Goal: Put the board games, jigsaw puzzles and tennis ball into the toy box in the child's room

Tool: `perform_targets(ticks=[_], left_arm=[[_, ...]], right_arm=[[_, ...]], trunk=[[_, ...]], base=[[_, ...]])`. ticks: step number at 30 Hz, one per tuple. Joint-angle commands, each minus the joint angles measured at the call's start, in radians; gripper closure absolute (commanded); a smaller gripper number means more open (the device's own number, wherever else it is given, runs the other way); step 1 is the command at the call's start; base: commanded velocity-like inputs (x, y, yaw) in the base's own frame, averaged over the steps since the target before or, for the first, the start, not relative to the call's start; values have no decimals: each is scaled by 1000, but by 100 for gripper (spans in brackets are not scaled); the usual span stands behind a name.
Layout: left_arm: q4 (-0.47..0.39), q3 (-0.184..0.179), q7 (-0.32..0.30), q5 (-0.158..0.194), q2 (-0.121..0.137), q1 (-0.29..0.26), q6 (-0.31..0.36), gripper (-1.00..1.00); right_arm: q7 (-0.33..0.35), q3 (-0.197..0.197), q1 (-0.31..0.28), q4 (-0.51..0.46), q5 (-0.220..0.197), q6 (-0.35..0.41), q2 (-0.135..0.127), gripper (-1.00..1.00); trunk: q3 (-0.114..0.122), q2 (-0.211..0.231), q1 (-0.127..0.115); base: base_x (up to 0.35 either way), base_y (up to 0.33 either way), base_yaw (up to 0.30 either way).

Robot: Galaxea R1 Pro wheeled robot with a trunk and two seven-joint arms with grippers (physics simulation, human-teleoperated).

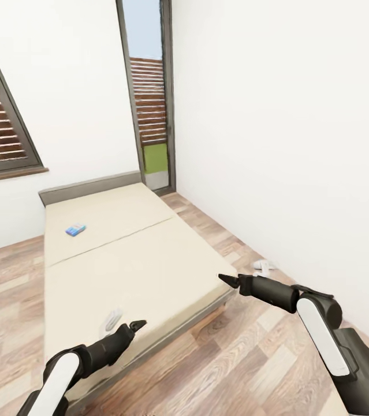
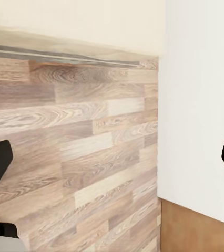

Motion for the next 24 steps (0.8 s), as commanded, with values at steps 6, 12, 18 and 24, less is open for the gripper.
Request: perform_targets(ticks=[6, 12, 18, 24], left_arm=[[-1, -1, 9, 11, 1, -1, 0, -100], [-1, 0, 9, 11, 1, -1, 0, -100], [-1, 0, 10, 11, 1, -1, 0, -100], [-1, 0, 11, 10, 1, -1, 0, -100]], right_arm=[[4, 0, -1, -1, 4, 3, -1, -100], [4, 0, -1, -1, 5, 3, 0, -100], [4, -2, -1, 0, 5, 3, -1, -100], [4, -3, -1, 0, 5, 2, -1, -100]], trunk=[[-2, -2, 1], [-2, -2, 1], [-2, -2, 1], [-2, -2, 1]], base=[[7, 284, 299], [3, 291, 299], [1, 303, 299], [0, 201, 299]])
